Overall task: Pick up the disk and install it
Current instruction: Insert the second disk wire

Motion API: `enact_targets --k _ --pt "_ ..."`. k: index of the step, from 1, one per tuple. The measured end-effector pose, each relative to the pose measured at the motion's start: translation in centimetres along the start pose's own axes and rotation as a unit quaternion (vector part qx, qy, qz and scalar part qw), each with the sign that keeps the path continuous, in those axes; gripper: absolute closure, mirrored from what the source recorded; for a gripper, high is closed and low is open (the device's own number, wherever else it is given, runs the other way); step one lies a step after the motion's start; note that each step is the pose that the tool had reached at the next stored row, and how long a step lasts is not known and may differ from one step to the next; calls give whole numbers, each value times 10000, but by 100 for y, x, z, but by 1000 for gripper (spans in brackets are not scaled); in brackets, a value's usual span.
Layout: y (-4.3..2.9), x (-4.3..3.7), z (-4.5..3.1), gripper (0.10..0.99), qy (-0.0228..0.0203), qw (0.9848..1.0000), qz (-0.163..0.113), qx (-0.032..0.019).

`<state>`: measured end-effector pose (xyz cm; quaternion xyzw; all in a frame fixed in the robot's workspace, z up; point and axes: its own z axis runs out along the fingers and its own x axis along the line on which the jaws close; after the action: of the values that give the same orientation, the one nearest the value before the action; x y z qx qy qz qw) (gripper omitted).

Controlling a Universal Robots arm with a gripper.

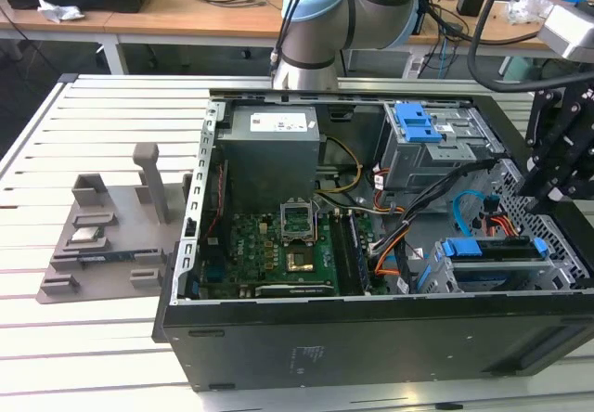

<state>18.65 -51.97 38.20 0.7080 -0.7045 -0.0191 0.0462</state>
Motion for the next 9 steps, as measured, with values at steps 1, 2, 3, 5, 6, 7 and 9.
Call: enact_targets --k 1,2,3,5,6,7,9 --pt "0 -1 -1 784 1 10000 0 0" --pt "0 -19 -3 784 2 10000 0 0" --pt "-1 -54 -3 784 1 10000 -1 0" --pt "7 -108 -2 784 1 10000 0 0" --pt "17 -137 1 784 1 10000 -1 0" --pt "28 -156 4 784 1 10000 -2 0" --pt "104 -193 25 784 2 10000 -10 0"
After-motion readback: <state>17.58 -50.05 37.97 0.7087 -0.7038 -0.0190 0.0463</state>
